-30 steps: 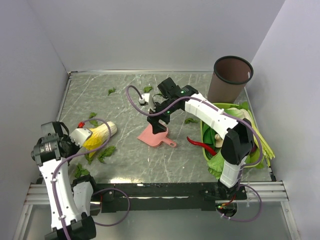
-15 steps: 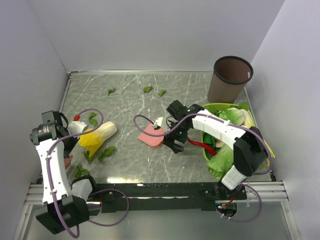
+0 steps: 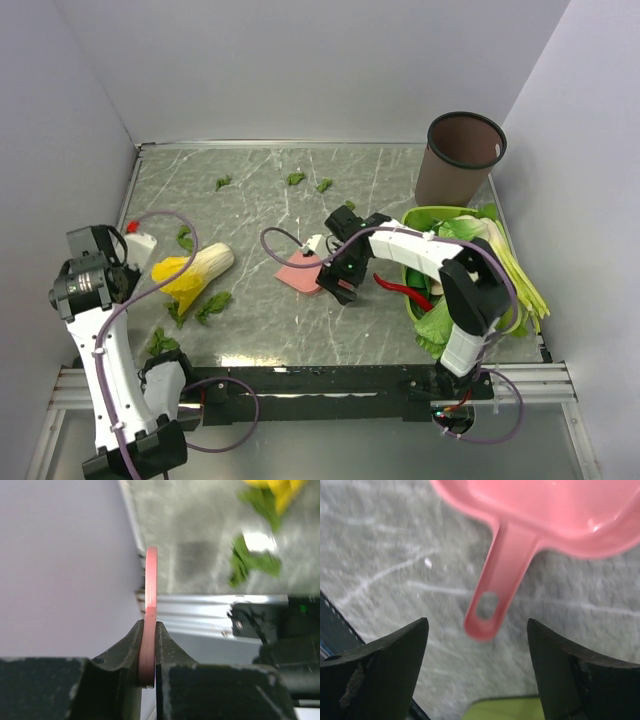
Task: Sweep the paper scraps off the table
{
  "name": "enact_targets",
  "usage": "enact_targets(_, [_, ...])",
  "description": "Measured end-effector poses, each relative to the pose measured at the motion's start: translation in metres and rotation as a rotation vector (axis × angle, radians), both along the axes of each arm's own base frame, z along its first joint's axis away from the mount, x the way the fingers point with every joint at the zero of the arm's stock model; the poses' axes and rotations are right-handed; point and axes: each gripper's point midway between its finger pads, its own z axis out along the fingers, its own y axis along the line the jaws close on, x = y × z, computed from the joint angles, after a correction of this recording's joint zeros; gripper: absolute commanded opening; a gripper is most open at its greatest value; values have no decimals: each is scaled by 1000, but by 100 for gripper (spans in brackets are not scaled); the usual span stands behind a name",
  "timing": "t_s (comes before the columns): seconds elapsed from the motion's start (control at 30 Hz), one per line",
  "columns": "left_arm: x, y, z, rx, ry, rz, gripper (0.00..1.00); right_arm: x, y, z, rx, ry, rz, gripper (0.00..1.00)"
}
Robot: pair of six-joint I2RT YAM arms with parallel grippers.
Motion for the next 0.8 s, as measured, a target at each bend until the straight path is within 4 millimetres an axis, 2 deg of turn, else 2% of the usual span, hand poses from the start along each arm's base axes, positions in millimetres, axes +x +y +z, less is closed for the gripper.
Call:
enact_targets(0.03, [5,3,11,13,-41,18,1,2,4,-4,0,13,-16,75])
enact_targets(0.07, [9,4,20,19,-75,26,1,4,6,-7,0,17,-22,66])
enact_targets(0.13, [25,5,49,15,-169,40,1,7,10,-15,-5,31,-41,55])
enact_targets(0.17, [32,4,60,8,-210,35,1,8,10,-17,-7,35,-49,46])
enact_targets(0.27, [62,-14,100,-81,-339,-62,1,9,10,-19,-11,31,-68,32])
enact_targets(0.33, [77,-26,112,-138,-378,-132,1,11,10,-20,-9,22,-72,28])
enact_targets(0.47, [88,-37,100,-213,-325,-190,1,5,1,-23,-18,21,-69,24])
enact_targets(0.6, [101,-50,81,-285,-254,-270,1,-2,-15,-13,-34,-2,-59,24])
enact_targets(0.63, [102,-58,77,-300,-242,-303,1,-3,-19,-8,-34,-13,-54,23])
enact_targets(0.8, [89,-123,65,-391,-198,-561,1,-6,-33,20,-28,-86,-8,12])
